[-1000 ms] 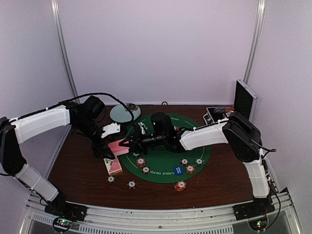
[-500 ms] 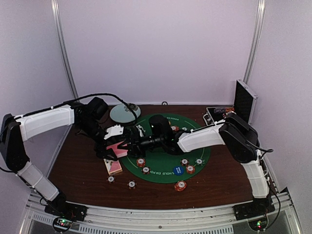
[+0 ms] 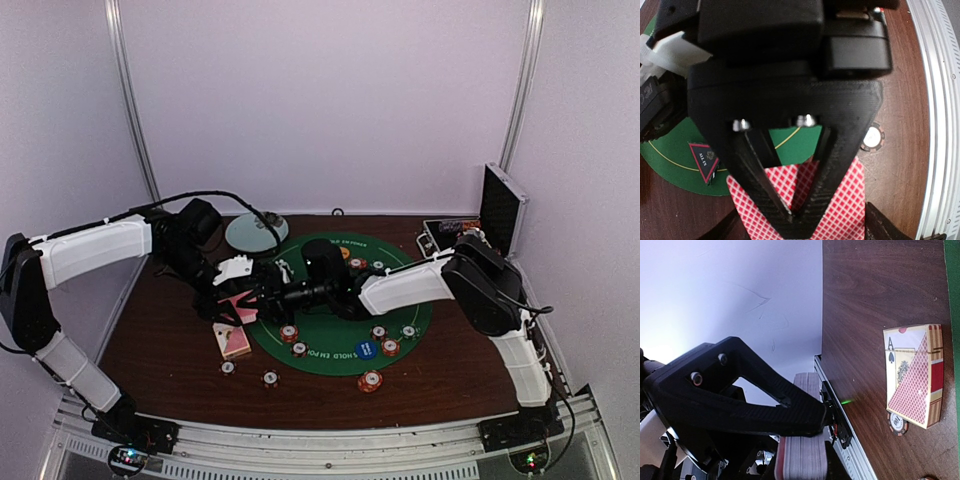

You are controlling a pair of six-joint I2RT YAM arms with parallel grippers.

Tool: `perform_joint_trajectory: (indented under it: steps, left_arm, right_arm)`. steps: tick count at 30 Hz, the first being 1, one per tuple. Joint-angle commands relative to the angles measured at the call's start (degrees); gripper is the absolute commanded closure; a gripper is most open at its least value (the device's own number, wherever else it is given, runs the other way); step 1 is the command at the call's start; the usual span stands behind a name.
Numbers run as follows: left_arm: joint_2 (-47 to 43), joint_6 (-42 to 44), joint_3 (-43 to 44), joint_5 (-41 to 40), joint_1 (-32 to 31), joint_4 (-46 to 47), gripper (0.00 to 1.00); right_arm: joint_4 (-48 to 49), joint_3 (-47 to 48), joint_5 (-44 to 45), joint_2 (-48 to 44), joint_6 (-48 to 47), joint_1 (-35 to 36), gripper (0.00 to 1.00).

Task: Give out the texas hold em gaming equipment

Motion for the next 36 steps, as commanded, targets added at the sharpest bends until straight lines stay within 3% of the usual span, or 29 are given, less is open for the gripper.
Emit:
perform_joint_trajectory:
  steps: [1, 3, 7, 13, 21, 30, 33, 36]
  left_arm:
    - [-1.3, 1.9, -1.4, 2.0, -0.8, 0.0, 0.22]
    - [-1.6, 2.1, -2.3, 1.9, -1.0, 0.0, 0.15]
    - [-1.6, 2.2, -3.9, 0.8, -1.3, 0.8, 0.14]
    - [-2.0, 1.7, -4.5, -0.4, -1.3, 2.4, 0.24]
    - [-2.4, 2.0, -5.4, -1.8, -1.3, 2.4, 0.28]
    - [-1.2, 1.2, -6.5, -2.6, -1.3, 2.7, 0.06]
    - [-1.2, 0.7, -6.4, -2.8, -1.3, 3.5, 0.07]
    - [-1.9, 0.3, -6.4, -3.1, -1.3, 4.8, 0.14]
  right_arm:
    - [5.0, 1.3, 0.6, 0.2, 0.9, -0.1, 0.91]
    - [5.6, 1.4, 0.7, 0.2, 1.3, -0.1, 0.91]
    - [6.8, 1.9, 0.5, 0.6, 2.0, -0.1, 0.91]
    - [7.3, 0.4, 0.6, 0.3, 2.2, -0.1, 0.91]
    - [6.9, -0.4, 1.1, 0.5, 1.7, -0.3, 0.92]
    - [8.6, 0.2, 0.6, 0.2, 2.4, -0.3, 0.92]
    - [8.9, -0.2, 0.7, 0.1, 2.6, -0.3, 0.92]
    - [8.5, -0.4, 0.8, 0.4, 2.6, -0.3, 0.92]
